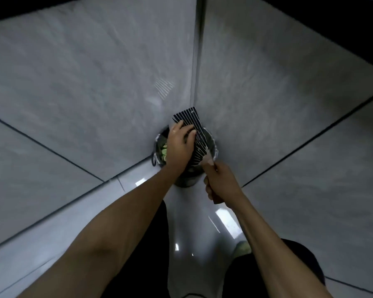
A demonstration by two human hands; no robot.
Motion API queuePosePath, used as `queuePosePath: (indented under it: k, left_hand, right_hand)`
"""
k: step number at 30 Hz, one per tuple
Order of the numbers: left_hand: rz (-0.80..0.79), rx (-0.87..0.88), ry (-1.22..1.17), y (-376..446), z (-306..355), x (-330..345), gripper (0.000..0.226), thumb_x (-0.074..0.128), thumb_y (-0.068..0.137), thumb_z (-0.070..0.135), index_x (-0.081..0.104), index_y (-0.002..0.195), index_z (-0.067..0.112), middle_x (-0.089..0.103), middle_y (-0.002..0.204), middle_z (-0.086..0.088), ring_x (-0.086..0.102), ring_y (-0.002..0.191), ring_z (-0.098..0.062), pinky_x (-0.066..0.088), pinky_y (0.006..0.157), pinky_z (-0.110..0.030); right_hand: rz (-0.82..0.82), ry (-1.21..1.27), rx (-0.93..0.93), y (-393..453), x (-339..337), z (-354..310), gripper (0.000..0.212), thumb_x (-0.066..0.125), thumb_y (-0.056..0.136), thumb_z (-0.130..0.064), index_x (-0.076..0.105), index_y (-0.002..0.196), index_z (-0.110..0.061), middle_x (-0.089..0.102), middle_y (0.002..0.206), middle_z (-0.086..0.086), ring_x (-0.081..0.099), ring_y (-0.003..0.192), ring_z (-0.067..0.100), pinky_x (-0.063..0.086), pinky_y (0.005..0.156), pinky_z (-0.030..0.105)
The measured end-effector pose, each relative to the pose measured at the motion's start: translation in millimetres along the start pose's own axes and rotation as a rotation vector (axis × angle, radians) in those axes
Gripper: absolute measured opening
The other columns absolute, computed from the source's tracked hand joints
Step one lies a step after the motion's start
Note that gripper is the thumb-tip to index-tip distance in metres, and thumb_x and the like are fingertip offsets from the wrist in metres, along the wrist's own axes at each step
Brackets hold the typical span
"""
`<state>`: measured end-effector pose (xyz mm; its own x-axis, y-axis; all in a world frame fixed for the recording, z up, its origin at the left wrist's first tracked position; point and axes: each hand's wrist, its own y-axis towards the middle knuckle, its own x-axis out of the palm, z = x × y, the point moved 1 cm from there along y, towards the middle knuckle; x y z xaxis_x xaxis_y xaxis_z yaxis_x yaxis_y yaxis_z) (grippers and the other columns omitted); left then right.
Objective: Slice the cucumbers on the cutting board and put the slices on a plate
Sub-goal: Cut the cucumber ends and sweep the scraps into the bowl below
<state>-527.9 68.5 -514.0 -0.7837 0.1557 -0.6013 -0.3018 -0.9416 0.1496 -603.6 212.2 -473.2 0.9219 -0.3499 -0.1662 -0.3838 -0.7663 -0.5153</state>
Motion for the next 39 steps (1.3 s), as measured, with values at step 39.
queuePosePath:
  k: [39]
  left_hand:
    - [-0.307, 0.389, 0.505, -7, -52, -5, 0.046, 0.052, 0.090, 0.007, 0.054, 0.136, 0.013, 0.052, 0.137, -0.009, 0.055, 0.118, -0.031, 0.050, 0.086, -0.041]
  right_hand:
    - [0.120, -0.331, -0.173, 48, -24, 4, 0.040, 0.047, 0.104, -0.039, 0.050, 0.075, -0.010, 0.053, 0.042, 0.004, 0.051, 0.030, 0.023, 0.044, 0.038, 0.030]
